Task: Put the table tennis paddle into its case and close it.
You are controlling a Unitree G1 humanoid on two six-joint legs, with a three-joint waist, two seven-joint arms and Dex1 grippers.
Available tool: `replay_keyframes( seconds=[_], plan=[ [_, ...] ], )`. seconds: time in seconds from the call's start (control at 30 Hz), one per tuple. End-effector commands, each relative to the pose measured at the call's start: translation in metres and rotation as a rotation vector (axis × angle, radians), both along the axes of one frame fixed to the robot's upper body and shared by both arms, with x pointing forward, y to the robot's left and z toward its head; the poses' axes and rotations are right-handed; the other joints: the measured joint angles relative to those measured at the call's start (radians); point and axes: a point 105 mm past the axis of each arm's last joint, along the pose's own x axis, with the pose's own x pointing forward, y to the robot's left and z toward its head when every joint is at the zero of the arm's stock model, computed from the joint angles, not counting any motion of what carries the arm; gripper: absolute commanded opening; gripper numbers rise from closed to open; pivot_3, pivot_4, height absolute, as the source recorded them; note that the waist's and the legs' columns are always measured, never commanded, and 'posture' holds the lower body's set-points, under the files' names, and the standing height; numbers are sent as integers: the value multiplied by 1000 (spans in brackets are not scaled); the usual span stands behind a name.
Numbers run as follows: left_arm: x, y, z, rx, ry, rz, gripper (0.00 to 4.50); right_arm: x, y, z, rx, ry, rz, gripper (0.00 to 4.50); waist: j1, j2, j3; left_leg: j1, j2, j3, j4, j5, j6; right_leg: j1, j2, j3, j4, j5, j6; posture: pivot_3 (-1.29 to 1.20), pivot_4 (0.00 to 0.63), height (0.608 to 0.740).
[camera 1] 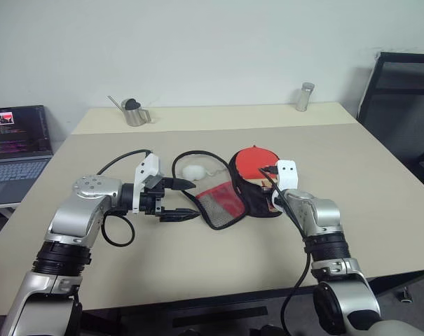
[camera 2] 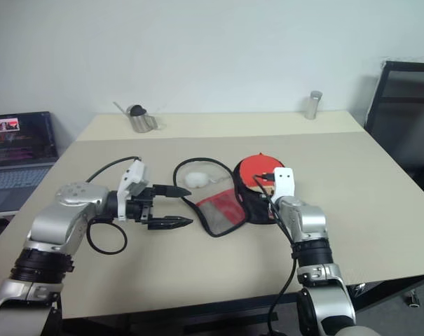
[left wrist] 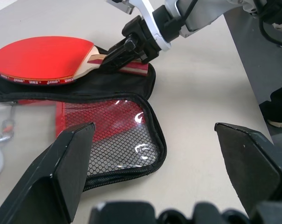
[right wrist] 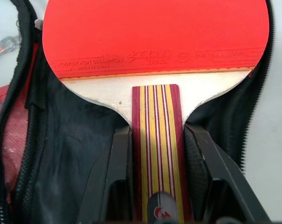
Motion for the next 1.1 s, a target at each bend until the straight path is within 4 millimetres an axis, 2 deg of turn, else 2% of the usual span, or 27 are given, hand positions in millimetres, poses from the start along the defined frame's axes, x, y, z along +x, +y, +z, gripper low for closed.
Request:
replay_keyframes(
  seconds=[0.03, 0.13, 0.2, 0.27, 0.37, 0.47, 0.67, 0.93, 1.1],
  plan=[
    [-1, 2, 14, -7, -50, 1, 4500, 8, 3, 26, -10, -97, -8, 1114, 0, 0, 0, 0, 0, 0, 0, 0, 0, 0, 0, 0, 0, 0, 0, 0, 150, 740],
    [-1, 2, 14, -6, -51, 2, 4500, 9, 3, 25, -14, -93, -15, 1114, 0, 0, 0, 0, 0, 0, 0, 0, 0, 0, 0, 0, 0, 0, 0, 0, 150, 740],
    [-1, 2, 13, -4, -50, 4, 4500, 9, 4, 26, -3, -97, -17, 1844, 0, 0, 0, 0, 0, 0, 0, 0, 0, 0, 0, 0, 0, 0, 0, 0, 150, 740],
    [-1, 3, 13, -5, -47, 12, 4500, 7, 7, 28, 7, -105, -17, 2358, 0, 0, 0, 0, 0, 0, 0, 0, 0, 0, 0, 0, 0, 0, 0, 0, 150, 740],
    [1, 5, 11, -10, -40, 30, 4500, 5, 11, 31, 10, -119, -15, 3354, 0, 0, 0, 0, 0, 0, 0, 0, 0, 0, 0, 0, 1, 0, 0, 0, 150, 740],
    [3, 8, 10, -20, -39, 57, 4500, -1, 18, 41, -7, -167, 17, 4426, 0, 0, 0, 0, 0, 0, 0, 0, 0, 0, 0, 0, 1, 0, 0, 0, 150, 740],
    [12, 29, 3, -40, -35, 195, 4500, -31, 25, 73, 69, -232, 180, 4426, 1, 0, 0, 0, 0, -1, 0, 0, 0, 0, 0, 2, 1, 0, 0, 0, 150, 740],
    [25, 64, -24, 15, -18, 351, 4500, -86, 6, 114, -92, -428, 611, 4426, 6, 0, 0, 0, 0, -1, 0, 0, 0, 0, 0, -2, 0, 0, 0, 0, 150, 740],
    [36, 71, -39, 65, -25, 389, 4500, -104, -6, 130, -22, -410, 768, 4426, 7, 0, 0, 0, 0, 0, 0, 0, 0, 0, 0, -2, 0, 0, 0, 0, 150, 740]
  ],
)
